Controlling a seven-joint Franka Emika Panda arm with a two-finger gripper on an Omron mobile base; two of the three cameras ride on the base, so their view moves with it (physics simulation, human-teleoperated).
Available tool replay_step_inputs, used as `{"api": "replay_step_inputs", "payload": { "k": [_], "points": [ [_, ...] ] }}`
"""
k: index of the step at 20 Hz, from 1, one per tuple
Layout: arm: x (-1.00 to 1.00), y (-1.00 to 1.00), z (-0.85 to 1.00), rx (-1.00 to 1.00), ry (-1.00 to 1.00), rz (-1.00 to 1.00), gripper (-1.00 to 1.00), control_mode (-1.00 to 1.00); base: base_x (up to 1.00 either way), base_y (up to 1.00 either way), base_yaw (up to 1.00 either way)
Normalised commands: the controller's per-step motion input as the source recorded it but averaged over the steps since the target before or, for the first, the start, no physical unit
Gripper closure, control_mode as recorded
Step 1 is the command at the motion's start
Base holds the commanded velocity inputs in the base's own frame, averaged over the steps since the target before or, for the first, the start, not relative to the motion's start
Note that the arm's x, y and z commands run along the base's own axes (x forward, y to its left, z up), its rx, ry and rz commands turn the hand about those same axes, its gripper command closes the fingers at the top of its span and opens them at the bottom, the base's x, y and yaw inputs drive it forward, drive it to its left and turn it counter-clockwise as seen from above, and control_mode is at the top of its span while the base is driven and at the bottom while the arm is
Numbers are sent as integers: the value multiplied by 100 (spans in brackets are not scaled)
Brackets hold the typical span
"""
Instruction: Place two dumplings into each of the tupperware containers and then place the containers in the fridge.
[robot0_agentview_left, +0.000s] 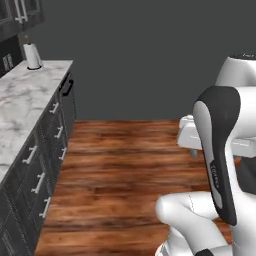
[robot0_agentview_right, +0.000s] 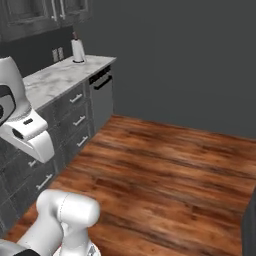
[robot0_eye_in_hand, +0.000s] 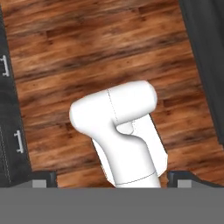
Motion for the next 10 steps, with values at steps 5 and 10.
{"api": "replay_step_inputs", "payload": {
  "k": [5,10],
  "points": [
    [0,0,0,0,0,0,-100,100,100,0,-3],
    [0,0,0,0,0,0,-100,100,100,0,-9]
  ]
}}
